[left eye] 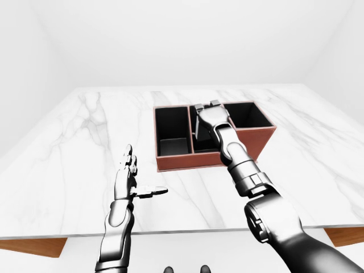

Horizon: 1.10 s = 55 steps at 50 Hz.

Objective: Pick up the book and place it in the caddy.

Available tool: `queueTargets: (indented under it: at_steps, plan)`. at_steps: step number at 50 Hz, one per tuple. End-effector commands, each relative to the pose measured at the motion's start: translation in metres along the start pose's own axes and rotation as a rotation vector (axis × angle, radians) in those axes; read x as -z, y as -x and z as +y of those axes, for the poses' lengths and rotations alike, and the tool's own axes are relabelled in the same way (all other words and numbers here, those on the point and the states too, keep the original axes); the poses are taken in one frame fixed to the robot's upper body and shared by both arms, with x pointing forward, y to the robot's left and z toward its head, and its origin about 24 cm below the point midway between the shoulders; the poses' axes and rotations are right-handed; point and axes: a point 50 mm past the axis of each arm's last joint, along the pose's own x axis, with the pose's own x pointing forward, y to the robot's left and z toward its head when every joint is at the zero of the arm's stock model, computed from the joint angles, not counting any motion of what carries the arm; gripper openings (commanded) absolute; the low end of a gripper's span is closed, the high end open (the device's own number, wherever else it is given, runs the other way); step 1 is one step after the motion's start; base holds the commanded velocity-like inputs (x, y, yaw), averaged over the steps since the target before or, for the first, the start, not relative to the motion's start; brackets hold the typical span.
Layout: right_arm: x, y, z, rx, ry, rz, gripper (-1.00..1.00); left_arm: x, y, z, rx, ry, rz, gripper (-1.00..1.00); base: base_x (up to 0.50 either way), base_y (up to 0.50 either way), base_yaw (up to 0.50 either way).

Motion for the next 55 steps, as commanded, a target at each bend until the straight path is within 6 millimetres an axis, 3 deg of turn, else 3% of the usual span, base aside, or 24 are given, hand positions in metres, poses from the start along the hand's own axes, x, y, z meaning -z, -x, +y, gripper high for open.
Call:
queueTargets:
  at_steps: [1,55]
  plan:
    - [0.002,0.000,-0.004,0.051,0.044,0.009,-1.00,0.000,0.001,0.000,0.001,-0.001,-0.001,1.00,0.00,0.00,0.00]
    - [0.003,-0.008,0.022,0.077,-0.023,0.014,-1.00,0.003,-0.002,0.000,-0.001,0.003,-0.001,1.00,0.00,0.00,0.00]
